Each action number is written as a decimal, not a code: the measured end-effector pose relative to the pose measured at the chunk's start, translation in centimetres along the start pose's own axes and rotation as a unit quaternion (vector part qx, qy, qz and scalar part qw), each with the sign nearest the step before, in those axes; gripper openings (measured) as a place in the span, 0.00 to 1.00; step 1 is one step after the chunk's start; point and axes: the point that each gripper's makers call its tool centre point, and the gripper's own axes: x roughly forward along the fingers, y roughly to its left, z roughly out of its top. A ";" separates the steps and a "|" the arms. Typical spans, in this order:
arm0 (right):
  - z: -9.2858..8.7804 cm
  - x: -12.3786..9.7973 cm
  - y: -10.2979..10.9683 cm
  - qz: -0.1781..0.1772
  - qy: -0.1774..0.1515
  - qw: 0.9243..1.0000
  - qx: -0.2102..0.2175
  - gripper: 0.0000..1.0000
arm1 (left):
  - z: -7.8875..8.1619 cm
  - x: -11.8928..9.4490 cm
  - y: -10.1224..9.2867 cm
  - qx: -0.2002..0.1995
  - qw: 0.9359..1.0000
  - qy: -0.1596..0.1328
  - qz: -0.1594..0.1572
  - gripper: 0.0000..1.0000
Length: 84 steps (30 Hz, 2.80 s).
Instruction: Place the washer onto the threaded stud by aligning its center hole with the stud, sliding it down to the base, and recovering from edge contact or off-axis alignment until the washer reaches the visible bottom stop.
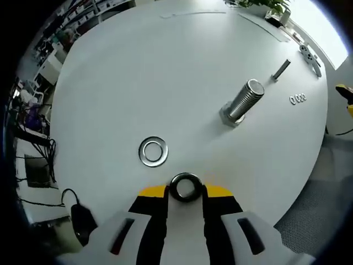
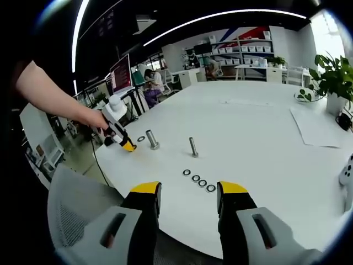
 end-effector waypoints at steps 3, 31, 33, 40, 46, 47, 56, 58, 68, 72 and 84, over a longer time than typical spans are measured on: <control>-0.3 0.0 0.1 -0.001 0.002 1.000 0.000 0.43 | 0.0 0.0 0.3 -0.001 1.000 -0.002 -0.003 0.21; -1.0 0.2 0.6 0.007 0.018 1.000 -0.007 0.42 | -0.3 -0.2 -1.4 -0.015 0.999 -0.034 0.002 0.19; -0.9 0.1 0.6 0.007 0.018 1.000 -0.008 0.42 | 0.0 -0.4 -1.5 -0.013 0.999 -0.042 0.002 0.18; -0.7 0.1 0.7 0.010 0.016 1.000 -0.010 0.42 | 1.8 -1.8 -1.9 -0.004 0.998 -0.063 -0.002 0.19; -0.5 0.2 1.1 0.015 0.016 1.000 -0.014 0.42 | 3.2 -3.2 -2.0 0.004 0.997 -0.081 -0.004 0.19; -0.5 0.2 1.1 0.015 0.016 1.000 -0.015 0.42 | 3.5 -3.5 -2.1 0.007 0.996 -0.086 -0.006 0.19; -0.5 0.1 1.2 0.016 0.014 1.000 -0.016 0.42 | 5.7 -5.2 -2.9 0.023 0.994 -0.106 -0.012 0.19; -0.6 0.1 1.2 0.016 0.014 1.000 -0.015 0.42 | 6.2 -5.7 -3.3 0.033 0.993 -0.110 -0.015 0.19; -0.6 0.0 1.3 0.016 0.011 1.000 -0.014 0.42 | 8.4 -6.3 -4.8 0.067 0.991 -0.115 -0.027 0.19; -0.5 -0.1 1.3 0.016 0.009 1.000 -0.014 0.42 | 9.1 -6.0 -5.3 0.073 0.990 -0.115 -0.032 0.19; -0.6 -0.2 1.1 0.010 0.008 1.000 -0.011 0.42 | 10.0 -4.9 -6.0 0.106 0.989 -0.095 -0.036 0.19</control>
